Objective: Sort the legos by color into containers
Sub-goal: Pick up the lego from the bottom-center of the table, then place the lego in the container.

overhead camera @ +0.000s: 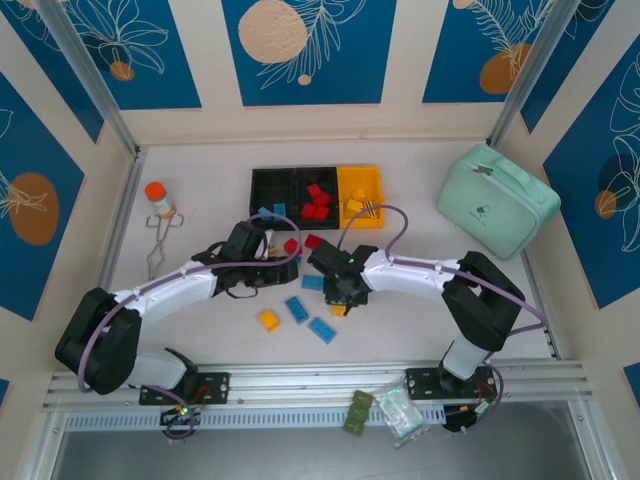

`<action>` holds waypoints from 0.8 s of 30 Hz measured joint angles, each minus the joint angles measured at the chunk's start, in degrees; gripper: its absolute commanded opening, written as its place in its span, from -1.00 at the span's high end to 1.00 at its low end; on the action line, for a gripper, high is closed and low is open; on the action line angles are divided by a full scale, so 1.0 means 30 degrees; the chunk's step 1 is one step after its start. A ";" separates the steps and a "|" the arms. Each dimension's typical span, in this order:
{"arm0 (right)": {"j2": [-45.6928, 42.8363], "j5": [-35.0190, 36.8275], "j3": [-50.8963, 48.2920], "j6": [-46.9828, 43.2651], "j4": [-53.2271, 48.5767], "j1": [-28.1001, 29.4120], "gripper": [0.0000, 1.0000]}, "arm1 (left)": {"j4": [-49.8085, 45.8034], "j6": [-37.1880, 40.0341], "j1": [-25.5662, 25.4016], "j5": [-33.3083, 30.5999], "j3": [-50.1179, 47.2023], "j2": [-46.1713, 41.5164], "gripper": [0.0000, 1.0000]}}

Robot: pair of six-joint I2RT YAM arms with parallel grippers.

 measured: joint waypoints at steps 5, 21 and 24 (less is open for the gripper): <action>-0.1180 0.0503 0.1661 -0.1625 -0.0503 -0.1727 0.54 | 0.0911 -0.0284 0.0000 0.0714 0.0007 0.0029 -0.34; 0.4408 0.0838 1.0928 -0.6688 -0.0568 -0.8102 0.52 | 0.1690 -0.0758 -0.0007 0.1217 0.0379 0.0401 -0.35; 0.6295 0.0896 1.2823 -0.7038 -0.0889 -0.8808 0.52 | 0.1719 -0.0758 -0.0007 0.1217 0.0546 0.0401 -0.34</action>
